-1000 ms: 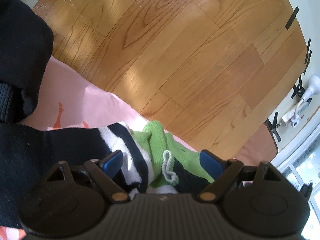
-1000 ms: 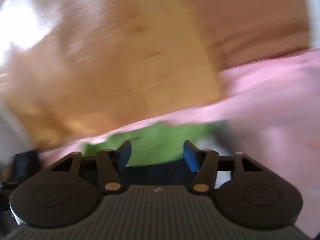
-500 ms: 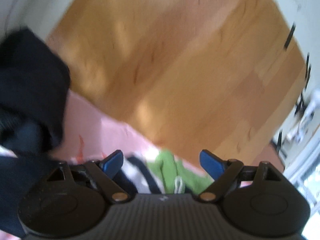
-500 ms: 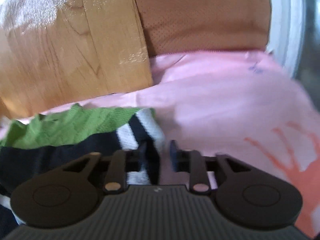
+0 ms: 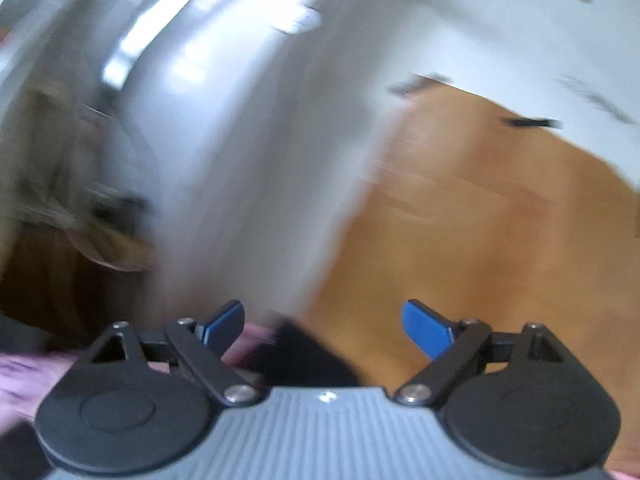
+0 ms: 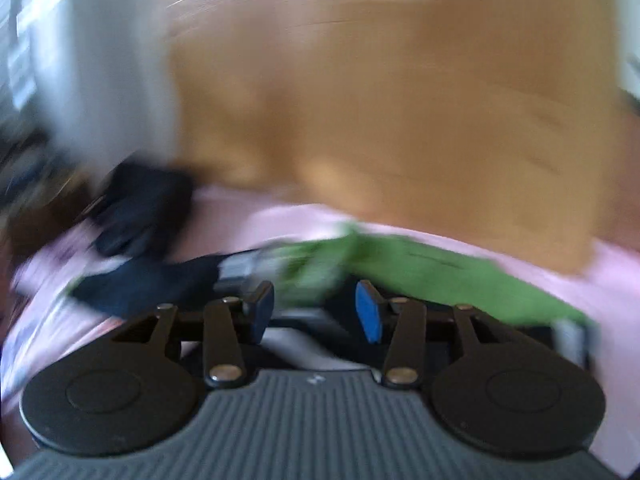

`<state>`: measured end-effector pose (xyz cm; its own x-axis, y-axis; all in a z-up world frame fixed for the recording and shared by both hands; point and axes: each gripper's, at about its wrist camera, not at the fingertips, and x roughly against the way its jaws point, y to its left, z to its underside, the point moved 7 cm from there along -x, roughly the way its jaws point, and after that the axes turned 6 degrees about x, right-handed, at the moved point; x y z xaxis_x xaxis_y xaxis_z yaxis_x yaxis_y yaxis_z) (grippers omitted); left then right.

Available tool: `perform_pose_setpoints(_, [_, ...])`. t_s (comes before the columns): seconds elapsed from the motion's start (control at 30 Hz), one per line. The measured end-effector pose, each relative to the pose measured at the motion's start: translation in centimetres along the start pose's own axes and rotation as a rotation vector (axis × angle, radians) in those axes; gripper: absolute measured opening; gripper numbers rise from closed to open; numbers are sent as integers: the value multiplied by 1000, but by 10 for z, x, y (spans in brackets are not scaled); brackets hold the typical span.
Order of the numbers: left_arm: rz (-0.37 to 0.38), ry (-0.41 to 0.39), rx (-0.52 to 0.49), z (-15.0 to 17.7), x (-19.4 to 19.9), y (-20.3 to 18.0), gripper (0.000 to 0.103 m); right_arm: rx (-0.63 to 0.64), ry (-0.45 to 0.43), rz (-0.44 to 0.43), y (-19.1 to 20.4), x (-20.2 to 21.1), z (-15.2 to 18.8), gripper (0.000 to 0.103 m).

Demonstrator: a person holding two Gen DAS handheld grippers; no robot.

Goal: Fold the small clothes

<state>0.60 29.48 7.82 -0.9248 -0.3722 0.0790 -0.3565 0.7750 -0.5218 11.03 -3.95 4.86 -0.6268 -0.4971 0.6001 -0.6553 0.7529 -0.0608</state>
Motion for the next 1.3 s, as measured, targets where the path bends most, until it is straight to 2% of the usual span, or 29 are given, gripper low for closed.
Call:
perform_pose_setpoints(0.1, [-107, -35, 73, -4, -1, 41, 89, 188, 28, -155, 91, -40, -11, 48])
perform_pose_setpoints(0.17, [-124, -19, 145, -6, -4, 55, 88, 306, 54, -223, 140, -64, -10, 48])
perform_pose_setpoints(0.3, [-170, -5, 163, -7, -7, 64, 88, 501, 80, -253, 199, -106, -7, 49])
perform_pose_setpoints(0.37, [-156, 20, 181, -6, -9, 64, 88, 536, 87, -254, 213, -117, -9, 53])
perform_pose_setpoints(0.47, [-140, 32, 216, -8, -10, 70, 88, 551, 75, -204, 218, -141, -16, 60])
perform_pose_setpoints(0.53, [-150, 23, 255, -8, -7, 82, 88, 489, 80, -224, 211, -153, -22, 53])
perform_pose_setpoints(0.57, [-161, 18, 282, -9, -6, 88, 88, 440, 98, -253, 210, -156, -26, 22])
perform_pose_setpoints(0.6, [-172, 14, 308, -10, -6, 95, 88, 395, 109, -267, 208, -157, -31, 11])
perform_pose_setpoints(0.67, [-189, 9, 356, -10, -4, 105, 88, 330, 77, -271, 206, -150, -44, 11])
perform_pose_setpoints(0.73, [-201, 6, 383, -9, -4, 111, 88, 220, 28, -304, 198, -133, -73, 10])
perform_pose_setpoints(0.83, [-215, 10, 355, -8, -5, 109, 88, 106, -91, -356, 191, -101, -129, 10])
perform_pose_setpoints(0.97, [-222, 35, 291, -2, -13, 100, 88, 18, -211, -346, 165, -69, -182, 10])
perform_pose_setpoints(1.07, [-221, 51, 251, 3, -19, 92, 89, -37, -270, -243, 116, -50, -194, 10])
perform_pose_setpoints(1.13, [-206, 57, 224, 6, -22, 86, 89, -80, -292, -128, 67, -35, -188, 10])
perform_pose_setpoints(1.23, [-168, 47, 171, 10, -22, 73, 89, -205, -299, 24, -17, -9, -160, 10])
perform_pose_setpoints(1.3, [-134, 44, 114, 15, -24, 58, 90, -303, -308, 134, -77, 16, -127, 10])
